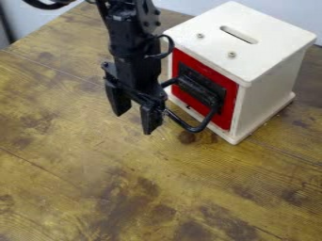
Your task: Close the drawer
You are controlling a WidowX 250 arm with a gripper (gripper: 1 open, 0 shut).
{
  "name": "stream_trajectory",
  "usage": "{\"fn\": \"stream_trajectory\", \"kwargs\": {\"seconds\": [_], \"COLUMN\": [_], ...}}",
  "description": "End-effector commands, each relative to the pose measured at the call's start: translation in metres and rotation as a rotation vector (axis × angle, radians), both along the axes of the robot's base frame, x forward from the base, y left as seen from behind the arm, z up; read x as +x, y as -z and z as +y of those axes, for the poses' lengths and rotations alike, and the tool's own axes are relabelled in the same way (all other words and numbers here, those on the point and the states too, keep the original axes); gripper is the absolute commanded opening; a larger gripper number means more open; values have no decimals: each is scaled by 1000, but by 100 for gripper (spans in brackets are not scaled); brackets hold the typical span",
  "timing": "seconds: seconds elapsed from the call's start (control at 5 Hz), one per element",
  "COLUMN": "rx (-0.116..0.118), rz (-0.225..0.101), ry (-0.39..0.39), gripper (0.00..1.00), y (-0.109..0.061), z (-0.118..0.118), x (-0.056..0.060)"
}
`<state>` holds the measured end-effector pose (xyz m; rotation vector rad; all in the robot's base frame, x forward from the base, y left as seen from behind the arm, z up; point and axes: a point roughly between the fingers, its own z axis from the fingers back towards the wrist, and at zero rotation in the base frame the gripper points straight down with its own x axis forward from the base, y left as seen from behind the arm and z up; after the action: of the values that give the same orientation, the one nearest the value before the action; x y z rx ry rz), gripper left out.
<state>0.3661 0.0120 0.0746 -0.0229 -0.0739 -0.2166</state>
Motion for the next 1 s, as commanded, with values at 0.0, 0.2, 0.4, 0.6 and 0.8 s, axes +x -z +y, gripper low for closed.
{"fn": "stream_trajectory", "kwargs": {"seconds": [0.0, 0.2, 0.4, 0.6, 0.8], "rx": [19, 21, 11, 10, 5], "rz": [-91, -121, -100, -94, -77], "ry": [-2, -9, -13, -19, -18], "gripper": [100, 100, 100, 100, 100], "y": [-32, -26, -19, -13, -18], "z": [-3, -2, -1, 0, -7], "x": [8, 11, 8, 8, 7]}}
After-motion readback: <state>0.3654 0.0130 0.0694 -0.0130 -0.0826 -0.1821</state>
